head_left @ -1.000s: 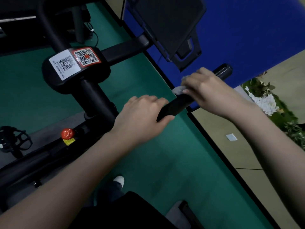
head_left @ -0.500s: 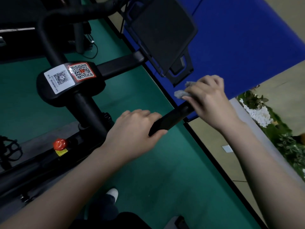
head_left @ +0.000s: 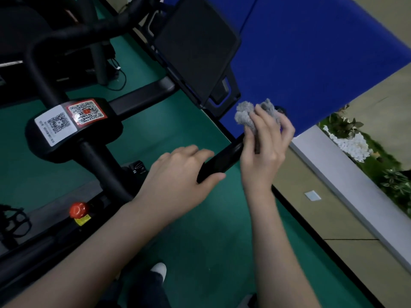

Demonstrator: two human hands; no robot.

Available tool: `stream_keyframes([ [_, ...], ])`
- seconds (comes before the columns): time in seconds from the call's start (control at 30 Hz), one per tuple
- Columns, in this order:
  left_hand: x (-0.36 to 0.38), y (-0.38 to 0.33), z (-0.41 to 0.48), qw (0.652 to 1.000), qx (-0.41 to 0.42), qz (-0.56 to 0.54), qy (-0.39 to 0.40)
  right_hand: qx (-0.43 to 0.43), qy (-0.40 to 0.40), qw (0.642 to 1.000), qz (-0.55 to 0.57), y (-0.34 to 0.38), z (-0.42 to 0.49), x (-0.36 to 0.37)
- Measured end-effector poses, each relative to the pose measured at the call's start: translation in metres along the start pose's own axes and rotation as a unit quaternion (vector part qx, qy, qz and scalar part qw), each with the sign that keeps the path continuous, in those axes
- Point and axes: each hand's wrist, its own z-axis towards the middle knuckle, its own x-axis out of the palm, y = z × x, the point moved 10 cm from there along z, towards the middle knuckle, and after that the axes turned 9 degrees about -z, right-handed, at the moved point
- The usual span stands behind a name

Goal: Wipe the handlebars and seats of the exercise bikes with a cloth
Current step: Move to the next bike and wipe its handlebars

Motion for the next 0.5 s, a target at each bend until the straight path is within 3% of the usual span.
stream_keyframes([
  [0.23,0.014,0.000,0.021,0.999,-0.017,-0.031,0.023,0.112,-0.092,0.989,0.020,-0.020,0.000,-0.006],
  [0.5,0.017,0.003,0.021,0.998,-0.023,-0.053,0.017,0.148,-0.092,0.983,0.051,-0.029,0.001,-0.005],
])
